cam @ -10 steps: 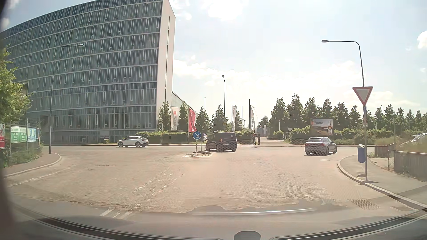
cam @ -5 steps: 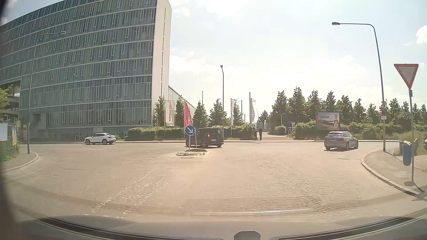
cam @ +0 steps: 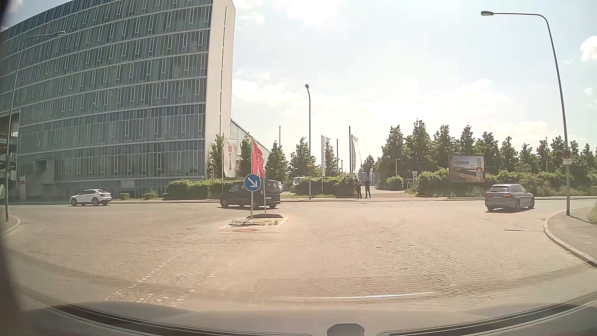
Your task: Follow the waypoints while adhering to traffic rules and regulations
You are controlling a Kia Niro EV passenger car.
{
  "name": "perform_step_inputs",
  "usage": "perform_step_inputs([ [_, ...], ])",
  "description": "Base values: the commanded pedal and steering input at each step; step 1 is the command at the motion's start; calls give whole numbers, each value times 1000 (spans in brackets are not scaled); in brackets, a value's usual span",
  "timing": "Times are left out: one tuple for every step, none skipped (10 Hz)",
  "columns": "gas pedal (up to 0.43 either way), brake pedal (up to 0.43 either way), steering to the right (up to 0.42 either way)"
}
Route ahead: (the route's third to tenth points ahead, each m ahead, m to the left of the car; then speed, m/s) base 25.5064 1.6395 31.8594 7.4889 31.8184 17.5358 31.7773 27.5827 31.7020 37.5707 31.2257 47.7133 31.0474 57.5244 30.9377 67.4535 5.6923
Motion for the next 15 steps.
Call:
perform_step_inputs([
  [0, 30, 8],
  [0, 30, 8],
  [0, 30, 9],
  [0, 30, 8],
  [0, 30, 8],
  [0, 30, 8],
  [0, 30, 9],
  [0, 30, 8],
  [0, 30, 8],
  [0, 30, 8],
  [0, 30, 8],
  [0, 30, 8],
  [0, 30, 8],
  [0, 30, 8],
  [0, 30, 8],
])
